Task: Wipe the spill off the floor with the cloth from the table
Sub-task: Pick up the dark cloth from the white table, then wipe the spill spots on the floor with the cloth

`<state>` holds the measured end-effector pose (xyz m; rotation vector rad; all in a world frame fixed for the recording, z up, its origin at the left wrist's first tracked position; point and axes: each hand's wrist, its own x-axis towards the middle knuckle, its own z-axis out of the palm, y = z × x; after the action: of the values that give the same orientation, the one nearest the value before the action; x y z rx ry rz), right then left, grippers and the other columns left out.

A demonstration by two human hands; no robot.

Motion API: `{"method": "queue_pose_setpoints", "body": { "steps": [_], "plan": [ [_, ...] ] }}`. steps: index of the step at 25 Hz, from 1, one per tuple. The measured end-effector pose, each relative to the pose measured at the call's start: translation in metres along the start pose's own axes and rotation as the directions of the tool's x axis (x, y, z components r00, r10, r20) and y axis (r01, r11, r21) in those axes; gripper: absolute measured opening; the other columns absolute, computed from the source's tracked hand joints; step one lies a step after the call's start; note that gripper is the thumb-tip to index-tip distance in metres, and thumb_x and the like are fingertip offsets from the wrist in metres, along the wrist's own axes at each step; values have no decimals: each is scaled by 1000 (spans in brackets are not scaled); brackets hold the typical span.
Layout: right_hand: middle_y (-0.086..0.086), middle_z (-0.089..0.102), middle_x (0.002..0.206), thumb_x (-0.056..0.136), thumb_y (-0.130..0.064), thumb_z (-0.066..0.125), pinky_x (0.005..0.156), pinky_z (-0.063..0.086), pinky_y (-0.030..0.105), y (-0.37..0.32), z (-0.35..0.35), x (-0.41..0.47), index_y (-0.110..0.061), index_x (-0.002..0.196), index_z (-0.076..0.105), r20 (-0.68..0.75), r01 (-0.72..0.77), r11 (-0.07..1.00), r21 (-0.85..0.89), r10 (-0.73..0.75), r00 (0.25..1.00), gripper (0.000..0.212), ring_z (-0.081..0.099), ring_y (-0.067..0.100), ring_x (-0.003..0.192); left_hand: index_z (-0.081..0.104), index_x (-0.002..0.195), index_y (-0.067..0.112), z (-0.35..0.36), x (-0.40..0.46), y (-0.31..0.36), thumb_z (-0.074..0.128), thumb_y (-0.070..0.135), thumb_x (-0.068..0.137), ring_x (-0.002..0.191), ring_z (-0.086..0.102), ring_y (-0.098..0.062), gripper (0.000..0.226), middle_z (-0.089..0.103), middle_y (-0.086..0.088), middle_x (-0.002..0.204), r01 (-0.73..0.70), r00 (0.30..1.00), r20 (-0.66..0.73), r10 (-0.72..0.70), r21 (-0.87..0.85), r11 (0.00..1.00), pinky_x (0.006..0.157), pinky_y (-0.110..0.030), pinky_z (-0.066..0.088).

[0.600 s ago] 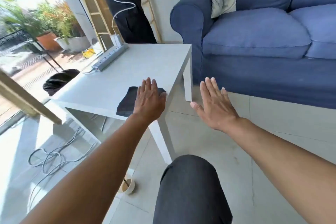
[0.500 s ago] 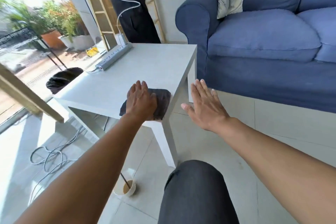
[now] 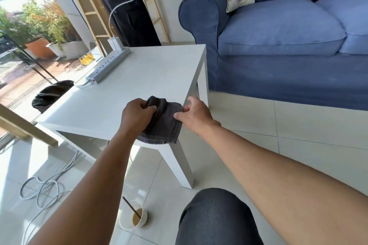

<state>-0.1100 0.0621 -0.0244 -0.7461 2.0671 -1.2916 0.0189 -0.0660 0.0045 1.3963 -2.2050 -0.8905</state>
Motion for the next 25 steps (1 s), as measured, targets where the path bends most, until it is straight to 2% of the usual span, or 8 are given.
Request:
{"method": "queue_pose_setpoints", "body": {
  "steps": [2,5,9,12,16,22,23,25],
  "plan": [
    [8,62,128,77,-20,83,87,60,42,13,-17,-9,-9,148,39,39,-156,933,323,152,988,84,69,25,104,66,92,14,9,-15,26,68,29,85,79,61,-20,17,67,1,84,-93,993,62,99,-92,991,65,-32,43],
    [10,59,135,80,-7,81,73,58,35,40,-62,-29,-13,151,37,99,-206,822,530,182,978,84,72,24,90,64,91,15,27,-45,78,67,24,88,71,58,-17,10,65,1,77,-256,921,243,304,-209,944,67,-34,45],
    [1,63,138,65,-12,83,89,54,36,80,-147,-64,-34,138,55,28,-82,912,402,78,997,81,66,18,116,60,94,13,69,-87,145,65,9,92,62,57,-7,6,66,11,64,-347,671,516,532,-416,841,63,-27,46],
    [3,73,108,74,0,77,87,53,32,121,-206,-85,-11,124,67,-37,-84,899,430,110,993,52,70,11,96,65,104,6,119,-96,175,66,5,89,85,67,-18,15,75,-16,95,-298,552,605,574,-500,813,80,-35,55],
    [10,78,103,84,0,69,90,57,41,197,-233,-96,-8,108,72,-107,-191,733,653,339,935,26,74,29,101,65,104,1,212,-96,166,64,4,89,79,70,-26,15,72,-17,92,-288,636,689,347,-205,935,68,-39,63],
    [10,79,106,71,-22,79,92,61,46,335,-194,-88,-16,101,71,27,-629,715,306,654,756,32,76,27,97,61,100,-5,346,-110,60,66,-2,85,80,75,-40,17,72,-30,95,0,364,909,-202,217,976,66,-52,64],
    [9,78,107,70,-25,78,93,60,47,353,-189,-83,-16,103,70,16,-648,720,249,666,746,35,75,26,97,62,102,-4,362,-107,42,69,1,84,82,75,-39,20,72,-30,98,37,380,900,-214,216,976,67,-50,64],
    [7,71,116,76,-31,74,93,57,45,387,-178,-66,-15,115,61,-49,-653,757,-5,652,756,44,67,27,106,63,105,6,396,-97,6,73,16,82,90,73,-32,27,72,-20,106,44,533,820,-209,220,974,76,-44,63]
  ]
}}
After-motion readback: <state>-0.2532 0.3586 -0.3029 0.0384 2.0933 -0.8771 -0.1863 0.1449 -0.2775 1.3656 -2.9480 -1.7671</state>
